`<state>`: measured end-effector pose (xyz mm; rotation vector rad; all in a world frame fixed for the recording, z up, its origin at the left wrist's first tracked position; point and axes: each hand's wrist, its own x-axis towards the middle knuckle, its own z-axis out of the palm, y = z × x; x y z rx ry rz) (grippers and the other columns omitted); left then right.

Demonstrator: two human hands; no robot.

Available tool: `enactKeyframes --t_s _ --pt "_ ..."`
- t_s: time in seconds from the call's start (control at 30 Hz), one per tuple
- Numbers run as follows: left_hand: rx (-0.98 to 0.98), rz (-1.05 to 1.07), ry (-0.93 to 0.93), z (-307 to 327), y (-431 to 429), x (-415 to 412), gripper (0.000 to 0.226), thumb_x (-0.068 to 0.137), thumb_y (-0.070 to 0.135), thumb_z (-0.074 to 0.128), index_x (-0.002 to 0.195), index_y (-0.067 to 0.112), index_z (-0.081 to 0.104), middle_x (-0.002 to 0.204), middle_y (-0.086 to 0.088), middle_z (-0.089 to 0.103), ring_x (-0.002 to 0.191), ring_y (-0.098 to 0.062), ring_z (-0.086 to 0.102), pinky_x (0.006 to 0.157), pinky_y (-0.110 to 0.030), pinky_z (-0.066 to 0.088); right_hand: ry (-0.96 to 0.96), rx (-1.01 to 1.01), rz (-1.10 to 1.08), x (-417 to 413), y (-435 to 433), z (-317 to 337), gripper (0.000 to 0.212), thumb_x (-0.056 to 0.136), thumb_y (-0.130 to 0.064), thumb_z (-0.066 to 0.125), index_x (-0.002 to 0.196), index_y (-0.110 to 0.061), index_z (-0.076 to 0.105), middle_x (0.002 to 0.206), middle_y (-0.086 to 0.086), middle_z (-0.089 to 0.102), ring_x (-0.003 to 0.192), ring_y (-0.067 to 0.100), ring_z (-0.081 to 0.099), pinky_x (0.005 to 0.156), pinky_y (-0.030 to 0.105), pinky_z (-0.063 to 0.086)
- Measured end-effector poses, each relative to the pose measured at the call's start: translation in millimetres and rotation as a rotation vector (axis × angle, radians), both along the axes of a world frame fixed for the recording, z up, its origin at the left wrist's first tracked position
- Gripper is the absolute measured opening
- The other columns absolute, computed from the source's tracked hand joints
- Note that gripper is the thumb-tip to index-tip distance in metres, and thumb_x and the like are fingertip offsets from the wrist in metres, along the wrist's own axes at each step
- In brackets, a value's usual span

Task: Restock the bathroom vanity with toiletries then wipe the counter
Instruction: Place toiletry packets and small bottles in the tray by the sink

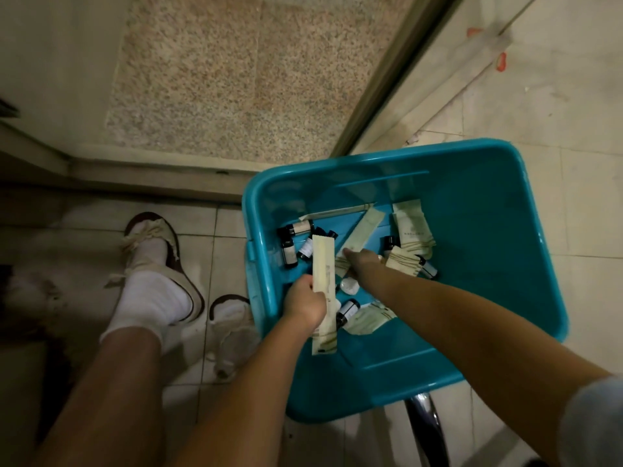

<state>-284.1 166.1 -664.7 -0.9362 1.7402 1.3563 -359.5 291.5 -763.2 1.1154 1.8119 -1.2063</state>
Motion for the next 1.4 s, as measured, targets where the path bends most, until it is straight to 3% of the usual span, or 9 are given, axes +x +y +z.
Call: enactKeyframes --t_s 0.13,0.33,0.43,0.53,0.73,0.9,1.07,1.23,1.4 --pt "-0.047 0.107 0.019 24.4 0.3 2.8 0.030 0.094 0.000 0.043 0.121 0.003 0.056 0.123 -0.015 0.060 0.111 -0.030 0.056 0.086 -0.029 0.042 0.036 -0.141 -0.052 24.8 19.6 30.0 0.025 0.088 -0.006 0.063 0.112 0.000 0.059 0.094 0.012 0.067 0.075 0.020 0.063 0.066 0.029 0.055" --pt "-0.041 0.452 0.008 82.8 17.1 12.4 0.024 0.093 0.004 0.053 0.114 -0.003 0.060 0.119 -0.019 0.062 0.107 -0.034 0.059 0.087 -0.036 0.048 0.020 -0.375 0.120 38.2 44.5 101.3 0.036 0.083 0.002 0.065 0.119 0.003 0.056 0.115 0.017 0.065 0.097 0.028 0.066 0.084 0.034 0.056" --pt "0.012 0.562 0.062 121.4 27.8 9.2 0.022 0.092 0.004 0.055 0.111 -0.003 0.061 0.116 -0.020 0.063 0.104 -0.035 0.061 0.088 -0.041 0.051 0.056 -0.415 0.273 36.3 51.4 143.8 0.043 0.081 -0.009 0.071 0.122 -0.006 0.059 0.116 0.012 0.068 0.106 0.029 0.064 0.097 0.046 0.050" --pt "0.044 0.544 0.162 161.6 40.5 12.4 0.023 0.092 0.005 0.055 0.114 0.000 0.061 0.113 -0.018 0.064 0.102 -0.032 0.061 0.091 -0.044 0.050 0.136 -0.428 0.434 37.0 51.3 194.4 0.043 0.074 -0.032 0.075 0.114 -0.018 0.066 0.109 0.001 0.072 0.105 0.023 0.066 0.096 0.045 0.050" --pt "0.053 0.562 0.394 248.6 50.2 36.1 0.019 0.094 0.005 0.050 0.111 0.003 0.058 0.090 -0.003 0.062 0.078 -0.013 0.058 0.066 -0.024 0.048 0.353 -0.502 0.381 46.1 48.0 294.0 0.022 0.088 -0.021 0.064 0.106 -0.009 0.066 0.098 0.008 0.073 0.089 0.023 0.069 0.079 0.035 0.057" --pt "-0.016 0.555 0.532 321.2 26.7 52.4 0.016 0.093 0.005 0.053 0.107 0.001 0.058 0.103 -0.019 0.064 0.084 -0.023 0.060 0.073 -0.034 0.050 0.473 -0.559 0.481 56.0 43.4 374.7 0.025 0.087 -0.022 0.065 0.108 -0.008 0.066 0.098 0.008 0.073 0.091 0.023 0.069 0.082 0.036 0.057" --pt "-0.112 0.570 0.696 412.2 -5.6 71.9 0.028 0.093 0.010 0.054 0.121 0.004 0.057 0.106 -0.013 0.063 0.094 -0.026 0.062 0.079 -0.037 0.053 0.653 -0.648 0.628 64.1 18.3 469.5 0.019 0.088 -0.020 0.064 0.106 -0.014 0.065 0.097 0.005 0.073 0.093 0.021 0.069 0.084 0.038 0.056" --pt "-0.228 0.541 0.913 504.2 -32.1 109.4 0.022 0.091 0.005 0.055 0.112 0.007 0.061 0.098 -0.008 0.065 0.081 -0.016 0.061 0.059 -0.017 0.048 0.903 -0.733 0.751 80.8 -32.7 567.1 0.028 0.086 -0.011 0.064 0.113 -0.018 0.061 0.095 0.005 0.074 0.085 0.018 0.072 0.073 0.031 0.058" --pt "-0.459 0.516 1.044 574.6 -82.0 150.1 0.024 0.088 0.007 0.060 0.111 0.004 0.066 0.099 -0.011 0.069 0.086 -0.017 0.061 0.075 -0.027 0.048 1.066 -0.819 0.919 94.7 -86.0 645.0 0.027 0.085 0.000 0.061 0.110 -0.010 0.062 0.085 0.000 0.074 0.073 0.009 0.070 0.063 0.023 0.057"
